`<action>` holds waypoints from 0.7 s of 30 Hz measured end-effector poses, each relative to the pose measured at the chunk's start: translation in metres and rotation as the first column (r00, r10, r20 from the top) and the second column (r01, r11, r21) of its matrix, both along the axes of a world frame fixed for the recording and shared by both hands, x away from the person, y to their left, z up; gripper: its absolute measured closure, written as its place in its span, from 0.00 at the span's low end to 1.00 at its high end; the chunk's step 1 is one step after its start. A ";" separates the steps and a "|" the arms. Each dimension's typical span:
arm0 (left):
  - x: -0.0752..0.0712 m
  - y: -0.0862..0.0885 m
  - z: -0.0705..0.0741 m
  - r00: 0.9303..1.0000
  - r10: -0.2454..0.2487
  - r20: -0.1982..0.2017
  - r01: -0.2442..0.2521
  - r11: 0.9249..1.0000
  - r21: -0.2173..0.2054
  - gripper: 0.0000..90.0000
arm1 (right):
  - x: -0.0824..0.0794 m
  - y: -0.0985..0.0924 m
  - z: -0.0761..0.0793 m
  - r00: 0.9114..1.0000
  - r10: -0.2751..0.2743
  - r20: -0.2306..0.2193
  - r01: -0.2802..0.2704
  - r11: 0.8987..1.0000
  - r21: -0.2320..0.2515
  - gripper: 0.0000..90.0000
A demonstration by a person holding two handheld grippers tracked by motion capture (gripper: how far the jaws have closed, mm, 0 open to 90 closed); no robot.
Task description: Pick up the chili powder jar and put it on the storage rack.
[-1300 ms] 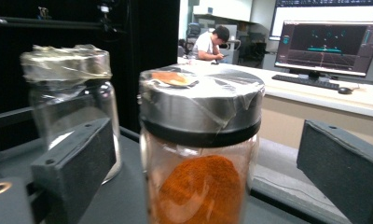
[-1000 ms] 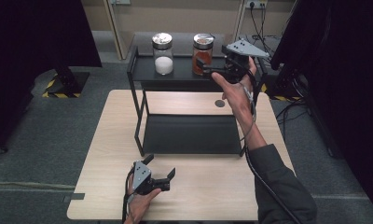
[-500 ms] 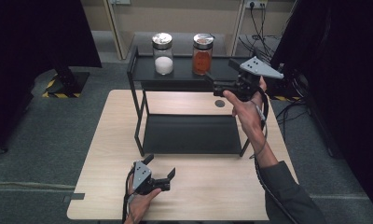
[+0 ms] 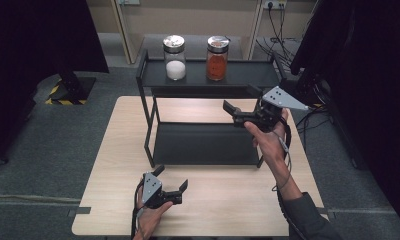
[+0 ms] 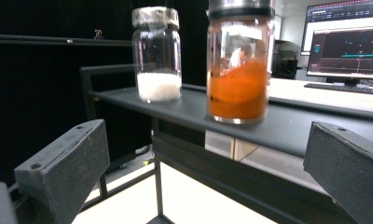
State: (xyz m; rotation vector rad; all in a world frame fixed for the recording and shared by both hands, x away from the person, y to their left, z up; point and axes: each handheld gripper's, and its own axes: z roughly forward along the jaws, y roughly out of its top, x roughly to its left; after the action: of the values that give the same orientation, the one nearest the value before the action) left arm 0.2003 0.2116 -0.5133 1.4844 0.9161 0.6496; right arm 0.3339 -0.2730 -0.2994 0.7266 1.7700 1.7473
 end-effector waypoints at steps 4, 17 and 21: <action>0.000 0.000 0.000 1.000 0.000 0.001 0.000 1.000 -0.001 0.00 | -0.006 -0.005 -0.013 1.000 -0.004 0.003 0.004 1.000 -0.010 0.00; 0.000 0.000 0.000 1.000 0.002 0.003 -0.002 1.000 -0.001 0.00 | -0.021 -0.017 -0.050 1.000 -0.001 -0.026 0.000 0.999 -0.032 0.00; 0.000 0.000 0.000 1.000 0.004 0.002 -0.004 1.000 -0.002 0.00 | -0.026 -0.023 -0.062 0.999 -0.003 -0.033 0.003 1.000 -0.017 0.00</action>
State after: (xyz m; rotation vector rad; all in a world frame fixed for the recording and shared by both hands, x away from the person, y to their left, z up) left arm 0.2002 0.2120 -0.5134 1.4797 0.9179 0.6531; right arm 0.3075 -0.2962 -0.3617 0.7545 1.8025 1.7258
